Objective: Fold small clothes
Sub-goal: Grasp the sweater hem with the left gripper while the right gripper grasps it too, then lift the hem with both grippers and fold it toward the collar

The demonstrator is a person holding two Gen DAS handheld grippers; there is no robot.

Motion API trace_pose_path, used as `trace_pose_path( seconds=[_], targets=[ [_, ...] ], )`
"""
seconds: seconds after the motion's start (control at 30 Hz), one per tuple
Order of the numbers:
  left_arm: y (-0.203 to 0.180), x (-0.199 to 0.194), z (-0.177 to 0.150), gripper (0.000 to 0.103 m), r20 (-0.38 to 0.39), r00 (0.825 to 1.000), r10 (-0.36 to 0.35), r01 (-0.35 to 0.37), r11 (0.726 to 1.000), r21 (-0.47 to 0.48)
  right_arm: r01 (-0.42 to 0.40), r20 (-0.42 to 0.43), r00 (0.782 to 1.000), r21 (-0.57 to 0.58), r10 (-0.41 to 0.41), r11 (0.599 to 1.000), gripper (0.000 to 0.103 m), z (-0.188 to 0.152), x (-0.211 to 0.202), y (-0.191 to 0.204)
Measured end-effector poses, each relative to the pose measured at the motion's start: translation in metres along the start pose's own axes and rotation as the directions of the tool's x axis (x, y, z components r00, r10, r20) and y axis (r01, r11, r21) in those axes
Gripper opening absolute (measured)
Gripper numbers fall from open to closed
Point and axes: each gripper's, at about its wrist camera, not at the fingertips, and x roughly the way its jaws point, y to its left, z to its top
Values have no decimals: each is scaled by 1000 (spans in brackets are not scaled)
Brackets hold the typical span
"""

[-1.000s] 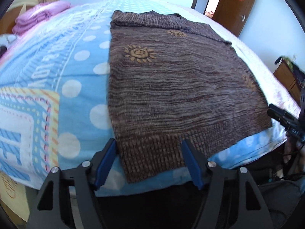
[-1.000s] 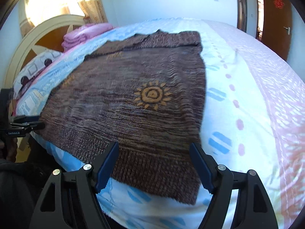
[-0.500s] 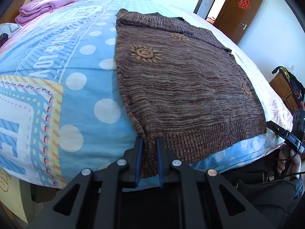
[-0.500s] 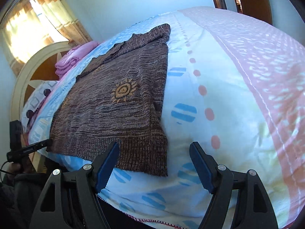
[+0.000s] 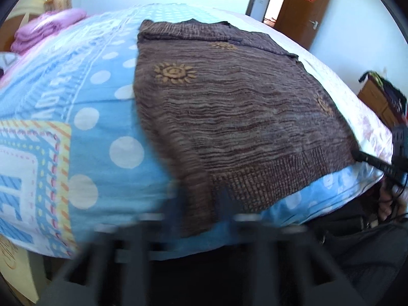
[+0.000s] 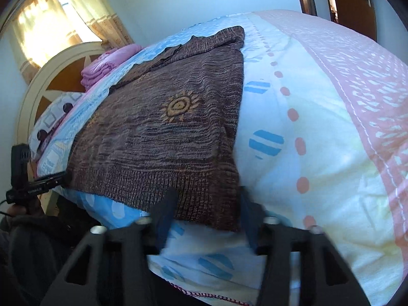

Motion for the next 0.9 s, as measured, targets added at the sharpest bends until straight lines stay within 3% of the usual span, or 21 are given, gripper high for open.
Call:
trace_pose_path(
  seconds=[0.2,0.3,0.4,0.53,0.9],
  targets=[
    [21,-31,11,11,82,991,-104,110,991,-80,-99,141,985,-8,99,995,6,7,-40,0],
    [30,-39,14,11,124,977,-175,191,974,-126,-114,153,982,13,111,993,6,6,-40,-6],
    [31,-37,14,11,121,975,-185,201,970,-139,-127,143,983,66,116,990,6,2,-34,-15],
    [29,-37,20,11,134,968,-211,229,963,-139,-166,216,965,57,151,984,6,13,-52,-12],
    [42,-36,82,11,233,942,-243,277,953,-127,-150,292,945,-7,146,989,6,82,-50,2]
  ],
)
